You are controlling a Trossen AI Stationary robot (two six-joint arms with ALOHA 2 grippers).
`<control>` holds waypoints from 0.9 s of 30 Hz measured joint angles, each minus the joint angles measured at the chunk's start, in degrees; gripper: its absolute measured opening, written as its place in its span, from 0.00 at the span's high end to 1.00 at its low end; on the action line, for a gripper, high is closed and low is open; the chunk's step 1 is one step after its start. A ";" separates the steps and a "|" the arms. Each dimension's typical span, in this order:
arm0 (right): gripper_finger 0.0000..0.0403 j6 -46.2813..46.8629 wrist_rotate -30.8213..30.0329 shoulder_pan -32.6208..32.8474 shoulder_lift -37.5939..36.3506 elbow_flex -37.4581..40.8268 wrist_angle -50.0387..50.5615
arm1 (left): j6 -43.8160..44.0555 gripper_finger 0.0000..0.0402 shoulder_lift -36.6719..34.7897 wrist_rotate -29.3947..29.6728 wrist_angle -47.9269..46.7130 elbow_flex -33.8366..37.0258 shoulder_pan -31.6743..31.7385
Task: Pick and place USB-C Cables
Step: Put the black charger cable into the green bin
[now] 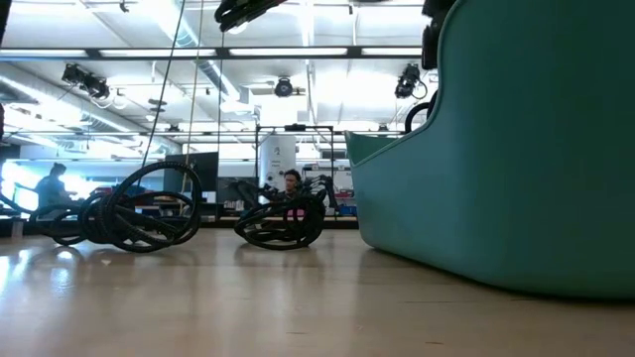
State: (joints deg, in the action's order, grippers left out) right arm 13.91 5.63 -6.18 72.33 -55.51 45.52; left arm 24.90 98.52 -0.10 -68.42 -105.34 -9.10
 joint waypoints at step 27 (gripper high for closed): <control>0.46 -10.93 0.92 2.10 14.54 -11.38 1.30 | 1.58 0.88 -0.02 0.02 0.00 -0.02 0.04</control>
State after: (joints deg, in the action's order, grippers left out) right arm 2.99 6.55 -4.08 86.87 -66.89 46.82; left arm 26.48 98.50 -0.08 -68.42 -105.36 -9.06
